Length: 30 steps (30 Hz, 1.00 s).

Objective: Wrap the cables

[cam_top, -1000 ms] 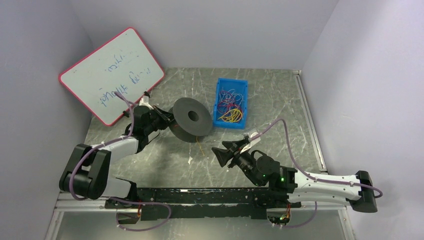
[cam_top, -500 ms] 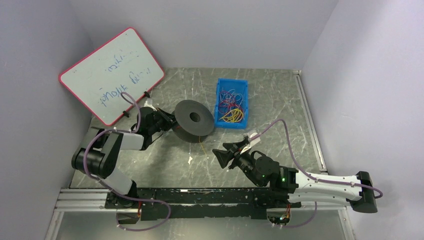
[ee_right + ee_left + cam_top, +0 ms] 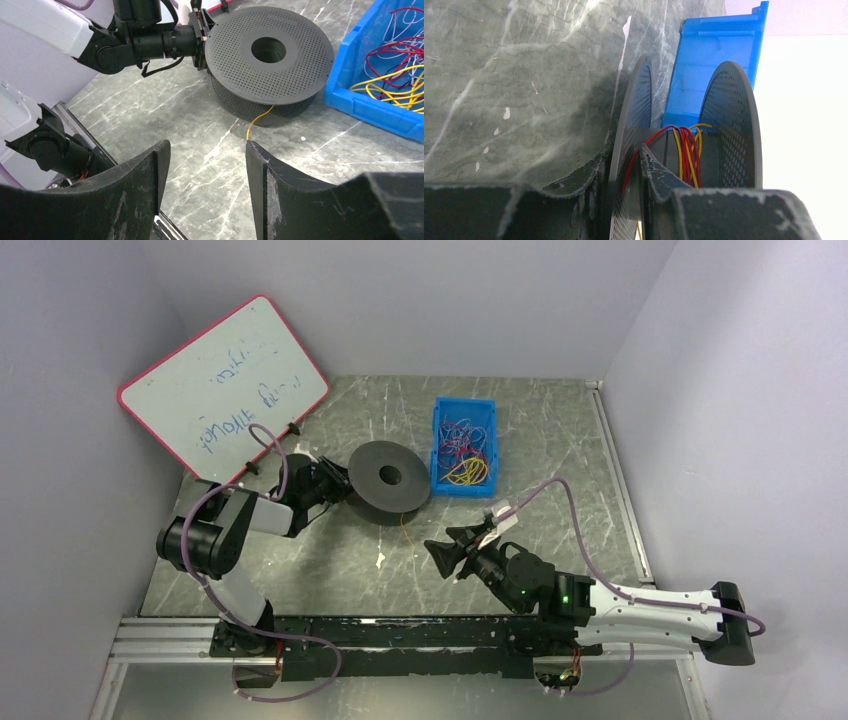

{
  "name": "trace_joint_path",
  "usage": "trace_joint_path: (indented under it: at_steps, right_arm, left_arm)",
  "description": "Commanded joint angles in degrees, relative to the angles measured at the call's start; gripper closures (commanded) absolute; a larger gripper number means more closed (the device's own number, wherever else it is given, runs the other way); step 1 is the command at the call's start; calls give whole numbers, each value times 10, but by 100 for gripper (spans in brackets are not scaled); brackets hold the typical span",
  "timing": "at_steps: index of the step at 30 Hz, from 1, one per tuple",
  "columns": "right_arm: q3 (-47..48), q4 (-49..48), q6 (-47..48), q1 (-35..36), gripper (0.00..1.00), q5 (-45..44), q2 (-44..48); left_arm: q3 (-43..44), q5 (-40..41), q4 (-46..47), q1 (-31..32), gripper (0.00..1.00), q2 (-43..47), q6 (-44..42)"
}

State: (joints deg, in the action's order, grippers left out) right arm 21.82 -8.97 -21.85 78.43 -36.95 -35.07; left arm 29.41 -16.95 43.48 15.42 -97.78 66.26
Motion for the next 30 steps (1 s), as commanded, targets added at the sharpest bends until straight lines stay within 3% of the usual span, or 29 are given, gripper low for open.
trace_joint_path:
  at_steps: [1,12,23,30]
  right_arm:
    - [2,1,5,-3,39,-12,0]
    - [-2,1,-4,-3,39,-13,-2]
    - [-5,-9,-10,-3,39,-9,-17]
    - [-5,-15,-10,-3,39,-9,-23]
  left_arm:
    - [16,-12,30,-4,72,2,-10]
    - [-13,-33,54,-19,69,-7,-8]
    - [-18,2,-66,-26,64,43,-48]
    - [-44,3,-82,-40,59,63,-56]
